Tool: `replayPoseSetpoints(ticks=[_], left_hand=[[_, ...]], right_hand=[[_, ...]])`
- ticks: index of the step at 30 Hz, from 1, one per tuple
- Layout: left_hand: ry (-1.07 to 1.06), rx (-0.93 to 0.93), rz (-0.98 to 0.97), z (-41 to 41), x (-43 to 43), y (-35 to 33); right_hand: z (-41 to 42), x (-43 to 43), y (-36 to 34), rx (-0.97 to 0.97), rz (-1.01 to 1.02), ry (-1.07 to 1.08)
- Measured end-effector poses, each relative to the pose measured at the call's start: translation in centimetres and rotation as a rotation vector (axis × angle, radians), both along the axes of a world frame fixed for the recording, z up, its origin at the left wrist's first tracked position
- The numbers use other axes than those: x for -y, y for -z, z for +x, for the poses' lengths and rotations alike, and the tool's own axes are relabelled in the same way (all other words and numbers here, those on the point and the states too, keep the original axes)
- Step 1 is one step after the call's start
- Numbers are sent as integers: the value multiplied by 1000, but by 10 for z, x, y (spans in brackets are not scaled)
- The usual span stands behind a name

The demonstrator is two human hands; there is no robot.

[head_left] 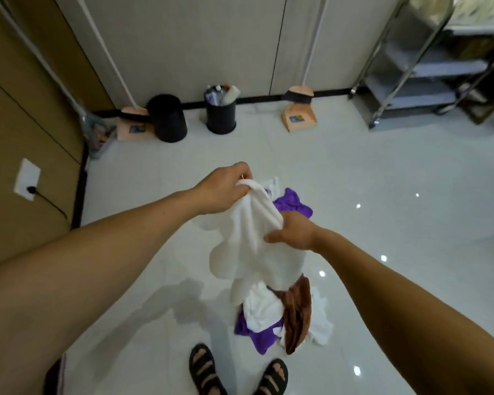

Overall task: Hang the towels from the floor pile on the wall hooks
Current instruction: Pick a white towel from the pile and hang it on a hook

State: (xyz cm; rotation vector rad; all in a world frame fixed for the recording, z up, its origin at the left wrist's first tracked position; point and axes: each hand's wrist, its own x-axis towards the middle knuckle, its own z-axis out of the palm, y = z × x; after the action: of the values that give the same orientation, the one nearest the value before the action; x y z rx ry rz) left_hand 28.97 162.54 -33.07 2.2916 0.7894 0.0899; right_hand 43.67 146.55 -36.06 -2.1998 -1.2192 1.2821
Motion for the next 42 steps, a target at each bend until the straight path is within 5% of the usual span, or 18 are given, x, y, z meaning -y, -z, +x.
replayPoseSetpoints(ticks=[10,18,21,29,37,42], left_hand=[[-411,154,338,-85,-53,-150],[-799,29,-351,-184,-55,-137],[-757,-37,-662,-213,-38,-129],[-663,42,-1011,-237,-37,-128],[-601,217,-1129,-228,-23,-138],[-853,612,-897,-235,-25,-178]], right_hand=[[-82,-65,-180,-549,303,269],[-127,-125,-253,-767,456,318],[-148,-141,-266,-817,504,260],[-161,-155,-286,-926,523,230],[-124,-154,-310,-1049,533,127],[-107,-154,-305,-768,440,117]])
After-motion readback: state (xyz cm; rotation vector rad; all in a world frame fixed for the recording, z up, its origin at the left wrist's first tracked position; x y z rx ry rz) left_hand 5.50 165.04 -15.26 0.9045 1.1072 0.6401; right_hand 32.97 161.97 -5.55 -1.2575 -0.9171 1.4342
